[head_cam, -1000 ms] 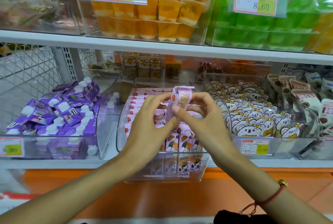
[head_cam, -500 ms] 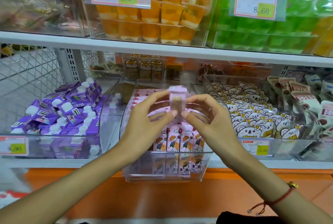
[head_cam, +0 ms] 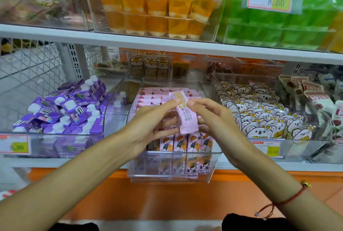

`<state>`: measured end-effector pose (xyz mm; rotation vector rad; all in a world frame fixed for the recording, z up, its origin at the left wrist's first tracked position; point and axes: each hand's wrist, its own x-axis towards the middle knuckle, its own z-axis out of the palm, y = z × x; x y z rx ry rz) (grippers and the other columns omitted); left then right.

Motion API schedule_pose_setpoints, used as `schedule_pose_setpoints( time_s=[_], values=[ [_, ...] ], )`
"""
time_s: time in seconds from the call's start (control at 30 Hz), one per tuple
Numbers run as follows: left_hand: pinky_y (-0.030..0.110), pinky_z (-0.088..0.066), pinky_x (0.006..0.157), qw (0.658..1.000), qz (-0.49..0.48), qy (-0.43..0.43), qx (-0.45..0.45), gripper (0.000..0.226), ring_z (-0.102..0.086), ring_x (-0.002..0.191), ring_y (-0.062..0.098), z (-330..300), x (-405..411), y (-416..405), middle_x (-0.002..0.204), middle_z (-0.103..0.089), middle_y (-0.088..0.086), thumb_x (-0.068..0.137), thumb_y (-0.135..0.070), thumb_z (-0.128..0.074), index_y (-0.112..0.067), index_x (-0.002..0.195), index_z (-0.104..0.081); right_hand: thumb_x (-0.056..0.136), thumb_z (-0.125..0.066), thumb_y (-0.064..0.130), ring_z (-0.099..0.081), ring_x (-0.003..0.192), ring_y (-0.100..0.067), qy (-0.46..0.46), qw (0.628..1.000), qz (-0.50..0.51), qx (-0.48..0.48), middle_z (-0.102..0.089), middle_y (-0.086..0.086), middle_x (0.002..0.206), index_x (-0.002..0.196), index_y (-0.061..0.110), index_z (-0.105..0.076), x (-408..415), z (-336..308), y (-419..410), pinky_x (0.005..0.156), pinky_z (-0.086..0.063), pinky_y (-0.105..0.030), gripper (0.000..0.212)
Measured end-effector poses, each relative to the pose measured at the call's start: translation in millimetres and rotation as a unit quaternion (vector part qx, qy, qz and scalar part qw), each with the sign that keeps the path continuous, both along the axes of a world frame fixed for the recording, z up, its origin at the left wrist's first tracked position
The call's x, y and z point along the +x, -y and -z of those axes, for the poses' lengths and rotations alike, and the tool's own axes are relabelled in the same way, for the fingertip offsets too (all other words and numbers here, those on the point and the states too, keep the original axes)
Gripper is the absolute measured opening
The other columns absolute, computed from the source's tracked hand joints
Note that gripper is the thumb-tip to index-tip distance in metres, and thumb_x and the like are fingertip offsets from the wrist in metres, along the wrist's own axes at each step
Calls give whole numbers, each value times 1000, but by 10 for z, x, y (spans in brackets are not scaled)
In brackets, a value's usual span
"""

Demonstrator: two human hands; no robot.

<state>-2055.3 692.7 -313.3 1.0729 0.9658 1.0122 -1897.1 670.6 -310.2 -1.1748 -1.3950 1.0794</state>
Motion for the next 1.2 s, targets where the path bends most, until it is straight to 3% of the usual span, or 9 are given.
schedule_pose_setpoints(
  time_s=[0.17, 0.3, 0.43, 0.6, 0.7, 0.8, 0.97, 1.1, 1.2],
  values=[
    [29, -54, 87, 995, -5, -25, 101, 27, -69, 101, 11, 12, -56, -40, 107, -74, -4, 92, -25, -61, -23, 118, -65, 84, -70, 21, -66, 87, -9, 42, 996, -33, 78, -64, -4, 103, 119, 35, -59, 22, 12, 37, 72, -53, -16, 39],
    [40, -44, 104, 989, -18, -37, 142, 38, -64, 112, 13, 38, -67, -41, 119, -68, -4, 90, -19, -63, -26, 126, -56, 83, -69, 1, -60, 92, -13, 90, 985, -26, 146, -60, 2, 105, 117, 33, -58, 54, 51, 39, 80, -53, -22, 48],
    [36, -50, 98, 991, -12, -6, 137, 38, -66, 108, 16, 87, -56, -45, 117, -69, 0, 89, -16, -63, -20, 126, -56, 84, -68, 3, -57, 100, -1, 115, 979, -26, 166, -60, 19, 107, 115, 39, -57, 75, 78, 10, 85, -48, -16, 48],
    [24, -57, 79, 992, -21, 91, 87, 53, -70, 100, 16, 72, -45, -43, 107, -73, 5, 72, -34, -75, -11, 117, -59, 78, -76, 9, -54, 107, 1, 172, 951, 25, 256, -54, 13, 116, 114, 41, -49, -24, 77, 29, 85, -41, -7, 55],
    [26, -58, 78, 992, -66, 66, 90, 67, -71, 96, 13, 72, -33, -32, 112, -71, 4, 59, -40, -80, -17, 118, -56, 81, -74, 10, -60, 97, -1, 126, 962, 42, 240, -64, 17, 104, 107, 34, -55, -11, 64, 23, 77, -46, -10, 41],
    [32, -51, 95, 983, -123, -10, 133, 78, -61, 111, 8, 57, -85, -39, 128, -56, -12, 57, -46, -79, -37, 126, -45, 79, -75, 14, -67, 92, -4, 44, 982, 33, 183, -69, 10, 99, 111, 22, -54, 52, 41, -2, 78, -51, -15, 38],
    [20, -52, 88, 950, -61, -126, 279, 37, -61, 106, 1, 34, -53, 49, 112, -66, -19, 77, -25, -76, -34, 110, -64, 84, -68, 25, -71, 86, -13, -113, 985, 82, 105, -74, -1, 94, 119, 10, -55, 166, 6, -88, 76, -54, -20, 40],
    [22, -52, 80, 916, -77, -185, 347, 41, -61, 104, 2, 40, -40, 62, 111, -66, -18, 79, -14, -76, -31, 113, -64, 88, -64, 29, -69, 84, -12, -109, 986, 94, 82, -73, -2, 93, 121, 6, -54, 206, 30, -131, 79, -56, -24, 41],
    [19, -52, 82, 901, -132, -186, 370, 39, -62, 99, -1, -3, -151, -26, 105, -67, -21, 80, -13, -74, -34, 112, -63, 86, -67, 27, -64, 93, -6, 4, 981, 141, 137, -62, 0, 107, 124, 17, -46, 223, 56, -119, 82, -52, -22, 45]
  ],
)
